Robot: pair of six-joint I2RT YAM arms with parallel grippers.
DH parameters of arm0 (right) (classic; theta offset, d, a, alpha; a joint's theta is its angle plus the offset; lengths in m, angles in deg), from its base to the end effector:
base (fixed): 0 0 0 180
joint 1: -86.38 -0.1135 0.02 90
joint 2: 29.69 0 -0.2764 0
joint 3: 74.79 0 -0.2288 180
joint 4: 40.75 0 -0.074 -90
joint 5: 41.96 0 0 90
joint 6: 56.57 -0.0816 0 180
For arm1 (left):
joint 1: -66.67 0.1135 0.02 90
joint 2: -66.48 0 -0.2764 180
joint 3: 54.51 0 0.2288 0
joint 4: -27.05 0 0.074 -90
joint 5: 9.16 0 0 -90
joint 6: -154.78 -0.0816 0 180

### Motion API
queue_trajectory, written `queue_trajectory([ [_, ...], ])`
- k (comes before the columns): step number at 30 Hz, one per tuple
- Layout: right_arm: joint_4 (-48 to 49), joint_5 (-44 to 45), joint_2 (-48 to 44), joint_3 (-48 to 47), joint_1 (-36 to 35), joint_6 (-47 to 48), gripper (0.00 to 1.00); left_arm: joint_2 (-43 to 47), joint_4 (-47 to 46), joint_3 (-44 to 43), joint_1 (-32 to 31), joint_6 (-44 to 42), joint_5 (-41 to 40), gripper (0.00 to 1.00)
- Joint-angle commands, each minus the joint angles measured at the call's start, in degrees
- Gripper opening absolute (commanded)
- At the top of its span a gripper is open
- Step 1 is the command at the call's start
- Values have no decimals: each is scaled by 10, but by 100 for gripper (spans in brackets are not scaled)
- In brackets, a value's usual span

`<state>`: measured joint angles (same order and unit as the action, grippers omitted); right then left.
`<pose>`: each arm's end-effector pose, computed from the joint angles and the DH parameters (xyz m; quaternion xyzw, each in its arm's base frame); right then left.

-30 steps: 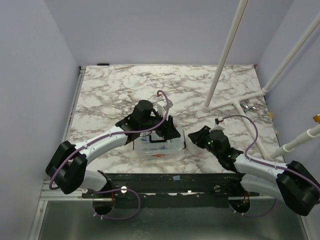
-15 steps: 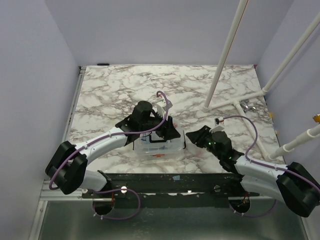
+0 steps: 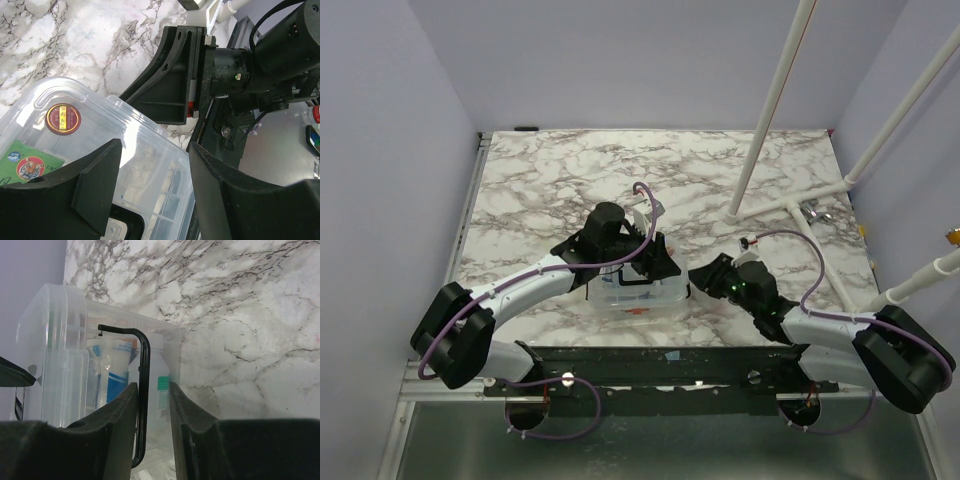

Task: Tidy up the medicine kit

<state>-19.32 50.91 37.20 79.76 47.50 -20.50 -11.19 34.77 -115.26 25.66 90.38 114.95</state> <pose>0.1809 0.1407 0.1631 0.1215 0.8100 0.4011 0.4102 0.2028 -0.2370 0.2579 0.2648 0.7762 -0.4898 0.2959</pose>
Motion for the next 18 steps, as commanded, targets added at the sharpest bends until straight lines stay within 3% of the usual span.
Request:
queue_trajectory([
  [1, 32, -24, 12, -8, 3, 5, 34, -13, 85, 30, -3, -3, -7, 59],
  [6, 33, -24, 11, -7, 3, 5, 33, -13, 83, 34, -3, -3, -7, 59],
  [18, 52, -48, 26, -10, 3, -3, 21, -12, 86, 31, -3, -5, -6, 59],
])
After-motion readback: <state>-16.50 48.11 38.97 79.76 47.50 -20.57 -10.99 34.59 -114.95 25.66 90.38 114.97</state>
